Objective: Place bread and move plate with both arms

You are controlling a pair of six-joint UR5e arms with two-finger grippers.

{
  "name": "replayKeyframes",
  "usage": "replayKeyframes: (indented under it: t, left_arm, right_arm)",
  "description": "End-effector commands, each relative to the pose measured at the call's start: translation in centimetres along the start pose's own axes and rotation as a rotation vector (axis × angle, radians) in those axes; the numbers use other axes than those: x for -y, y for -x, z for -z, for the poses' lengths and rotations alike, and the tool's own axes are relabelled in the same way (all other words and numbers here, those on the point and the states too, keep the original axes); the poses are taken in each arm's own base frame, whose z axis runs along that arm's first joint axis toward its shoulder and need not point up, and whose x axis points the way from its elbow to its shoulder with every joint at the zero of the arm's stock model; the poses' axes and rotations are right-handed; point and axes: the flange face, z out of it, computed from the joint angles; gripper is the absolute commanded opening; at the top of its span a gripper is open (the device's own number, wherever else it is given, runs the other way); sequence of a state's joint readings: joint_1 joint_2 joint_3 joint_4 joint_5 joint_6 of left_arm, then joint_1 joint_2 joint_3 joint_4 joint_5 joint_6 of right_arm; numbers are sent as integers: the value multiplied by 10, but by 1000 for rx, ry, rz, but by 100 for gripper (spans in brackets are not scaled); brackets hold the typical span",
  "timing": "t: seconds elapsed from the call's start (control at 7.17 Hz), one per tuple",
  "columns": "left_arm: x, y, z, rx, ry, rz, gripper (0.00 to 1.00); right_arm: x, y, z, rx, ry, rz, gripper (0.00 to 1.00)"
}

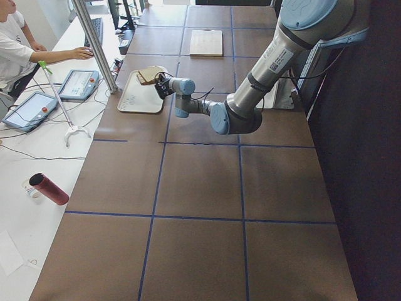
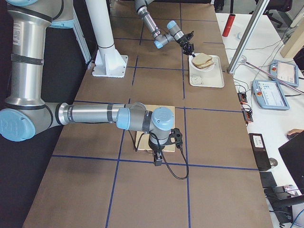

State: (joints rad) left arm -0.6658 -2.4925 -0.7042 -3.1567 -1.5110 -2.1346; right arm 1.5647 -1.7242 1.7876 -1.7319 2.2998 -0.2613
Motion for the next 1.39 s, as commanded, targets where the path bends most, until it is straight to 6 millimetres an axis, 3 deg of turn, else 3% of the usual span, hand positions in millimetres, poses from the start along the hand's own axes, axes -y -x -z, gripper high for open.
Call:
replayKeyframes:
  t: [0.0,0.14,0.28,0.42,0.7,0.84,0.98,1.25]
  left_arm:
    - [14,12,-14,47,-37,2,0]
    - [14,11,-16,50,-41,3,15]
    - [14,12,-16,51,-39,1,76]
    - [12,9,-16,49,-33,-6,100]
    - [19,0,-7,56,10,-31,100]
    - [27,3,14,55,56,-87,100]
    - [49,7,36,90,88,-94,100]
    - [103,-20,96,207,177,-181,100]
  right_arm:
    - [0,0,0,0,1,-1,100]
    - [0,0,0,1,-1,-1,100]
    - [0,0,0,1,-1,-1,100]
    - [2,1,1,0,-3,1,100]
    - [2,1,2,0,-4,2,100]
    - [3,2,2,0,-5,3,100]
    - [2,1,2,0,-4,2,100]
    - [2,1,2,0,-4,3,100]
